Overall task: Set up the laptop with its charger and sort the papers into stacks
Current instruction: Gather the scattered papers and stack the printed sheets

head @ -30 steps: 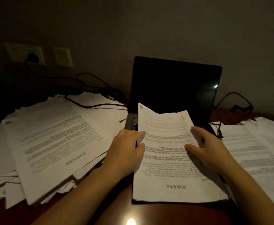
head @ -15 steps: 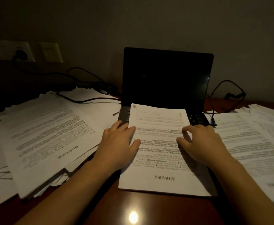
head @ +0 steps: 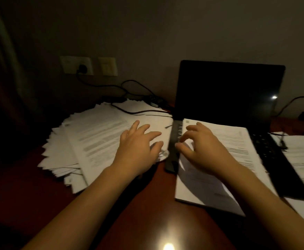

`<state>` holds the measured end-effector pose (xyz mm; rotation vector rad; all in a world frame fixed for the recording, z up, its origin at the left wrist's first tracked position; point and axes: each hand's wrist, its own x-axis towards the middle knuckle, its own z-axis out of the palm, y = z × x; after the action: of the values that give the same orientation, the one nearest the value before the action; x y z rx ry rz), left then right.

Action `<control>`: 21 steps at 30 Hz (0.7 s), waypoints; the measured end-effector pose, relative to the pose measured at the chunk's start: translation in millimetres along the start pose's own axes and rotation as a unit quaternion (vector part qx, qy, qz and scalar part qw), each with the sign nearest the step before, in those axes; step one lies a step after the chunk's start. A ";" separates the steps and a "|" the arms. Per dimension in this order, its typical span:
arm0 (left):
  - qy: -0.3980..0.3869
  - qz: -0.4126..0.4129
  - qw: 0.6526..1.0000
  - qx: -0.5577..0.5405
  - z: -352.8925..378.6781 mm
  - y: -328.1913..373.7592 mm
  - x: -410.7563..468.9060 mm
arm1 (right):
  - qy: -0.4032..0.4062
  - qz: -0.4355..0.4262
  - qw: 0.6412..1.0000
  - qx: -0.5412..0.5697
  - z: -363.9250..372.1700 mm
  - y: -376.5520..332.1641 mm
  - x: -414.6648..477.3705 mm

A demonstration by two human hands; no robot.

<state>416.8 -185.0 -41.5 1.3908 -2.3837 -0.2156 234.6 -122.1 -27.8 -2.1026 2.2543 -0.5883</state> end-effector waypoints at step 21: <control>-0.121 -0.072 0.990 0.008 -35.3 -131.0 -29.5 | -0.141 0.094 0.983 0.074 44.9 -71.0 79.3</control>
<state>549.5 -223.2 -57.1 1.6272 -2.4800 -0.4267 306.1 -212.8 -30.6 -1.7530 2.1443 -0.4071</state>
